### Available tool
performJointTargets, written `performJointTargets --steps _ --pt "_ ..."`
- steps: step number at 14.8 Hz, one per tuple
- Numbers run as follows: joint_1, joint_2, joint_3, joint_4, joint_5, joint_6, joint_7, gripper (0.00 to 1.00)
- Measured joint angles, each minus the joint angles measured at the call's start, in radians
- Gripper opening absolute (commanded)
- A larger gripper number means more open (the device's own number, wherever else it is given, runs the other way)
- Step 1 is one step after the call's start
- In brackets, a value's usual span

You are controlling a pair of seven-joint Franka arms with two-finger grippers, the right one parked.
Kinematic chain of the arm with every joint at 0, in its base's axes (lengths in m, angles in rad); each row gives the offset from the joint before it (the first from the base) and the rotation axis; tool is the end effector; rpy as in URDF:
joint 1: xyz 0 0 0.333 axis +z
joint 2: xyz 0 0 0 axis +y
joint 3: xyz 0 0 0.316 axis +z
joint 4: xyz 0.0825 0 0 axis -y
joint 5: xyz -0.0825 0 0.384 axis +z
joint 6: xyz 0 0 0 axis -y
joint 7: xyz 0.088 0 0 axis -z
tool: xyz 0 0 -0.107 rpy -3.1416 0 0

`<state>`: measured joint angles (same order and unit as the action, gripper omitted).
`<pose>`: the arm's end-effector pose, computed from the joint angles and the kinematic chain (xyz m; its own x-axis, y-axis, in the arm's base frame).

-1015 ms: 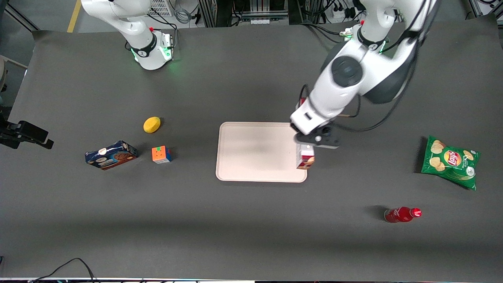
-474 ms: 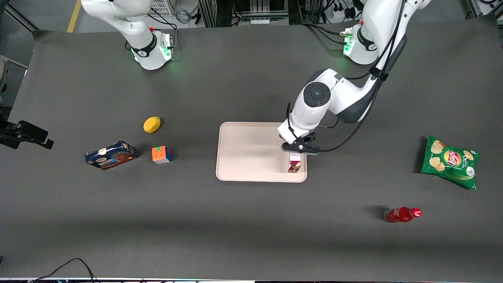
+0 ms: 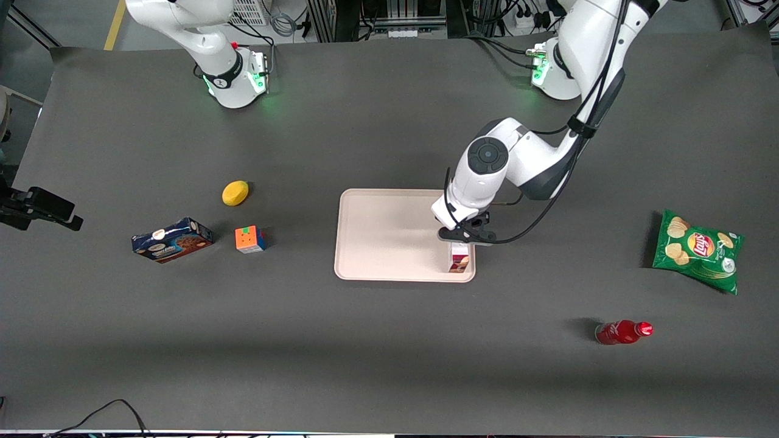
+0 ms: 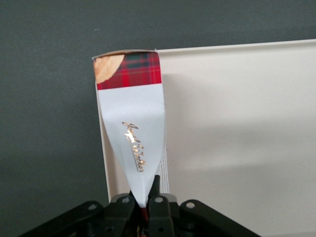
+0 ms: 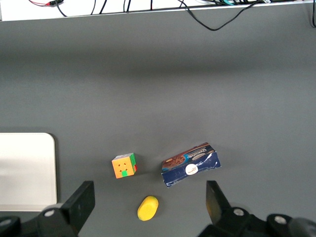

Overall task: Place red cookie box on tray
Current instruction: 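Set the box upright on the tray and open the left gripper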

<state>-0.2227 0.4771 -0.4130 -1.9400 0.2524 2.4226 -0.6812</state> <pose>0.5120 -0.3611 0.2594 0.9948 -0.0935 0.0392 -0.0952 -0.9945 0.0440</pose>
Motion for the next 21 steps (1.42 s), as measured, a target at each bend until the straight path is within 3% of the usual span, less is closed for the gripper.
performJointTargets --steps 3,4,5,6,7,8,15,18,21 --pt "0.0 0.025 0.009 -0.005 0.009 0.022 0.0 0.01" --pt "-0.001 0.032 0.012 -0.008 0.01 0.03 0.0 0.08" --pt "-0.002 0.037 0.013 -0.01 0.01 0.036 0.0 0.24" --pt "-0.003 0.038 0.014 -0.011 0.011 0.04 -0.001 0.47" --pt "-0.004 0.038 0.016 -0.011 0.011 0.04 -0.003 0.86" --pt "-0.005 0.038 0.016 -0.011 0.011 0.042 -0.006 1.0" --pt "-0.005 0.013 0.033 0.026 0.011 0.045 -0.013 1.0" --pt "0.003 -0.052 0.056 0.116 0.003 -0.083 0.022 1.0" --pt "0.031 -0.134 0.12 0.217 -0.094 -0.249 0.178 1.0"
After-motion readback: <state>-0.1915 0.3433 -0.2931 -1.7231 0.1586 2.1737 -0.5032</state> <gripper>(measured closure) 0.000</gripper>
